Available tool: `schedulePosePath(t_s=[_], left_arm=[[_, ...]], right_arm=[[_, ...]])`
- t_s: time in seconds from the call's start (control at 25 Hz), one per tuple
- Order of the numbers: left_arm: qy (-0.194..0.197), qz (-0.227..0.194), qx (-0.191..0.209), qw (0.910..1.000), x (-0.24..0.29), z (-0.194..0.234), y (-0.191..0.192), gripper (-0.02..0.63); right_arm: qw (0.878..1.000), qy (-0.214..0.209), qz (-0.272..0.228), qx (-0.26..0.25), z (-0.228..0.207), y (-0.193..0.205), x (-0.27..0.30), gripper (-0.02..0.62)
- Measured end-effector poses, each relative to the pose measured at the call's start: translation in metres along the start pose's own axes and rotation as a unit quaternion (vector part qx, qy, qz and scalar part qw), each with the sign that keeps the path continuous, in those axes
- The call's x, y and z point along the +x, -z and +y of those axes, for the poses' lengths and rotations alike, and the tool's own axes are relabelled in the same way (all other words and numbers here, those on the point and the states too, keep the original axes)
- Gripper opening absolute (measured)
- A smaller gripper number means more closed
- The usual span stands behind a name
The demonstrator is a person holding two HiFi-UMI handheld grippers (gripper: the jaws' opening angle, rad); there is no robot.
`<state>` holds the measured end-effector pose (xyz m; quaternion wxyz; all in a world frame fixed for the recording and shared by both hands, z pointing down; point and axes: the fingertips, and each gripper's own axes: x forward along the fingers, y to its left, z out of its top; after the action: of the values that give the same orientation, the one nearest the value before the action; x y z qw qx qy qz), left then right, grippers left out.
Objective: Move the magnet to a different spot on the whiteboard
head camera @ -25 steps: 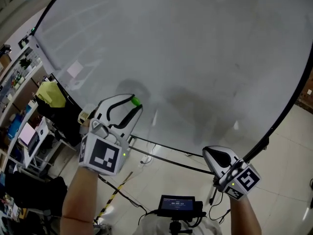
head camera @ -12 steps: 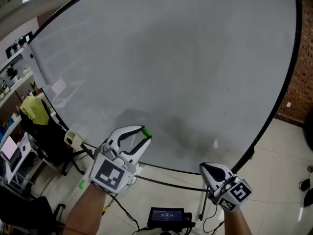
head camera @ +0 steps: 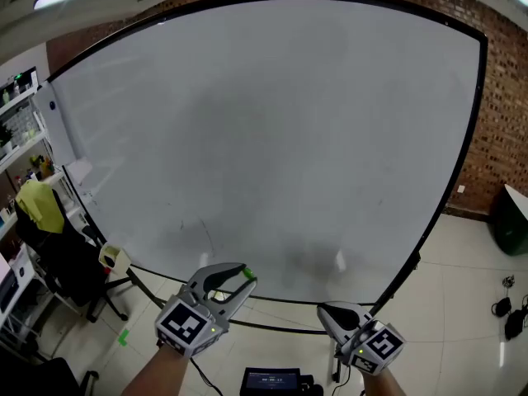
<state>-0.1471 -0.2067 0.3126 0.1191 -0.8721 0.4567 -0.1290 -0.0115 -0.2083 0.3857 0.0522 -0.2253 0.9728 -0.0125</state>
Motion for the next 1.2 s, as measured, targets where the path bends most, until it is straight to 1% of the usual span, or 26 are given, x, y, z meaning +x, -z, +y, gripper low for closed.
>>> schedulePosePath(t_s=[0.2,0.28,0.4,0.6,0.72,0.88,1.04,1.2], left_arm=[[0.028,-0.011,-0.048,0.9984,-0.009,-0.013,0.024,0.15],[0.044,-0.021,-0.073,0.9962,-0.019,-0.025,0.026,0.15],[0.074,-0.035,-0.115,0.99,-0.036,-0.044,0.029,0.15],[0.113,-0.05,-0.155,0.9801,-0.046,-0.075,0.056,0.15],[0.13,-0.055,-0.176,0.9742,-0.057,-0.09,0.068,0.15],[0.14,-0.05,-0.19,0.9705,-0.072,-0.11,0.083,0.15],[0.14,-0.046,-0.188,0.971,-0.082,-0.123,0.097,0.15],[0.15,-0.044,-0.19,0.9692,-0.09,-0.134,0.092,0.15]], right_arm=[[1.0,0.016,0.006,-0.005,0.013,0.005,0.001,0.026],[1.0,0.026,0.008,-0.01,0.026,0.002,-0.005,0.026],[0.999,0.045,0.014,-0.008,0.046,0.001,-0.019,0.026],[0.996,0.079,0.031,-0.005,0.062,0.018,-0.043,0.026],[0.995,0.091,0.037,0.003,0.079,0.021,-0.049,0.026],[0.993,0.104,0.047,0.009,0.097,0.029,-0.06,0.026],[0.992,0.116,0.051,0.013,0.108,0.036,-0.071,0.026],[0.99,0.127,0.05,0.016,0.117,0.039,-0.078,0.026]])
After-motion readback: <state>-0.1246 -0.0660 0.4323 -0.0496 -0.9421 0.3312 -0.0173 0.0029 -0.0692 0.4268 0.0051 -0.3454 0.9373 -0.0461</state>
